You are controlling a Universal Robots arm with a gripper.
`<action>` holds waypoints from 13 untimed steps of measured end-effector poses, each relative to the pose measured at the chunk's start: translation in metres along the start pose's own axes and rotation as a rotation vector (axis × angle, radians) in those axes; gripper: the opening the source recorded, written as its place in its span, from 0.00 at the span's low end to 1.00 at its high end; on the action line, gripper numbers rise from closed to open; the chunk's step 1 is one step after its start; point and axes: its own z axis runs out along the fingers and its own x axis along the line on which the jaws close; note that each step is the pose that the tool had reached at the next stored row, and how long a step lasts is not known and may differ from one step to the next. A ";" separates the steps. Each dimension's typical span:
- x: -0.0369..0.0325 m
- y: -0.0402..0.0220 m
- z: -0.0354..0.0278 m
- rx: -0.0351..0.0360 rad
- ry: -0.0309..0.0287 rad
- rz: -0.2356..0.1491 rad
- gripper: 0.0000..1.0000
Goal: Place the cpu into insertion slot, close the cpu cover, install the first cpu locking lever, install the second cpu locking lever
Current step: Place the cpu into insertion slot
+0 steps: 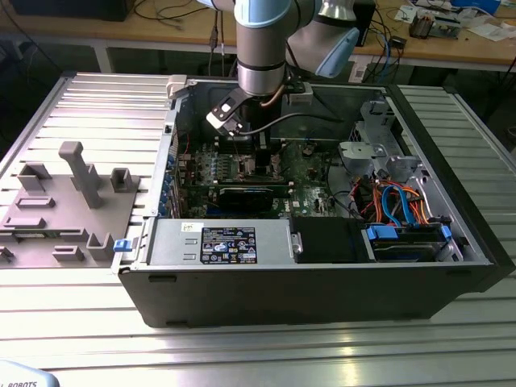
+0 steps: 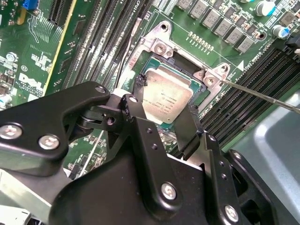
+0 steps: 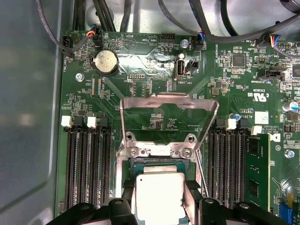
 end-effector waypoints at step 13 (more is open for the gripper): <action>-0.0048 0.0052 0.0006 0.0014 0.0108 -0.005 0.53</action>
